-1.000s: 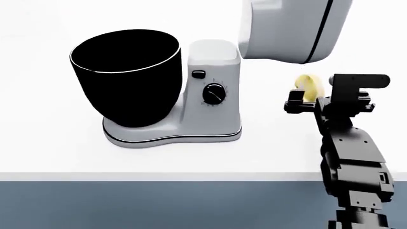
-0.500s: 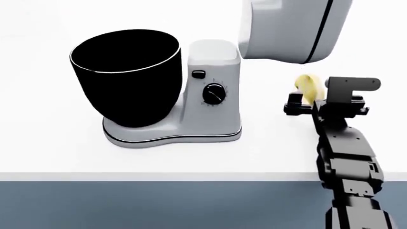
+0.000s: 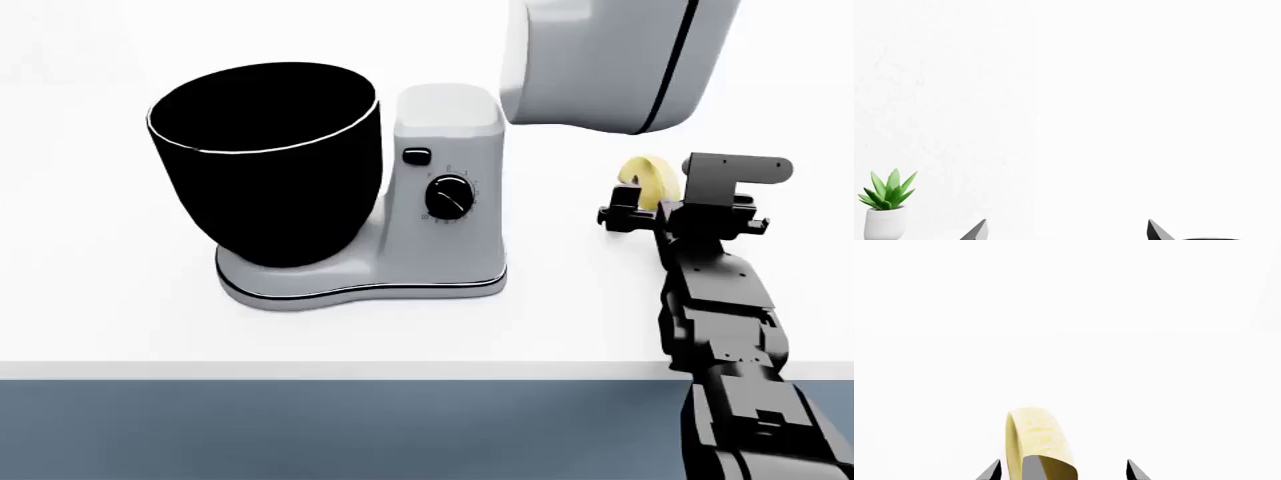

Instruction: Place the cheese in the stand mixer bowl.

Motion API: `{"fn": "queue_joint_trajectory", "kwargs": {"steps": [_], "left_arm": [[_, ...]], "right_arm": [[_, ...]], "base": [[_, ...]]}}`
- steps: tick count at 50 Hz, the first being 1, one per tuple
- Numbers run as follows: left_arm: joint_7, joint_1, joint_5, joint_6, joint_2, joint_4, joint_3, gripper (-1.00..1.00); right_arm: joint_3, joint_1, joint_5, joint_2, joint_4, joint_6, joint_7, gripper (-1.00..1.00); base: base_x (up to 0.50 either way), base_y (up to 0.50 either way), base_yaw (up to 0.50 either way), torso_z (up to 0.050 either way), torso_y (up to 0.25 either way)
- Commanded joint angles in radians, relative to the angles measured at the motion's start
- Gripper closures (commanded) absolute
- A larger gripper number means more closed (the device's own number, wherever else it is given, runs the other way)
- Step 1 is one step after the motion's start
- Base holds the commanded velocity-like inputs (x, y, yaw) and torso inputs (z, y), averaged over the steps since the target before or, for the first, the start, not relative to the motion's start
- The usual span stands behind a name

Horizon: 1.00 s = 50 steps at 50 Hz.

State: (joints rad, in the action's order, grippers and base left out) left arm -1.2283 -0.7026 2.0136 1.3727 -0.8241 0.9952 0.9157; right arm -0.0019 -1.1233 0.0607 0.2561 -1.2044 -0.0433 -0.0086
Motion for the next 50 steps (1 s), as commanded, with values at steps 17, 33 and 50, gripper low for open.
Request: {"fn": "queue_joint_trajectory", "kwargs": {"steps": [17, 33, 50], "left_arm": [[0.008, 0.009, -0.008, 0.004, 0.010, 0.004, 0.008, -1.00], [-0.008, 0.011, 0.012, -0.016, -0.008, 0.002, 0.011, -1.00], [-0.012, 0.017, 0.022, -0.013, -0.006, 0.002, 0.025, -1.00]], "right_arm": [[0.062, 0.400, 0.096, 0.041, 0.952, 0.464, -0.053, 1.00], [0.202, 0.766, 0.225, 0.103, 1.657, 0.796, -0.024, 1.00], [0.435, 0.815, 0.723, 0.144, 2.251, 1.124, 0.103, 1.00]], "base": [[0.00, 0.00, 0.00, 0.000, 0.000], [0.00, 0.00, 0.00, 0.000, 0.000], [0.00, 0.00, 0.00, 0.000, 0.000]]}}
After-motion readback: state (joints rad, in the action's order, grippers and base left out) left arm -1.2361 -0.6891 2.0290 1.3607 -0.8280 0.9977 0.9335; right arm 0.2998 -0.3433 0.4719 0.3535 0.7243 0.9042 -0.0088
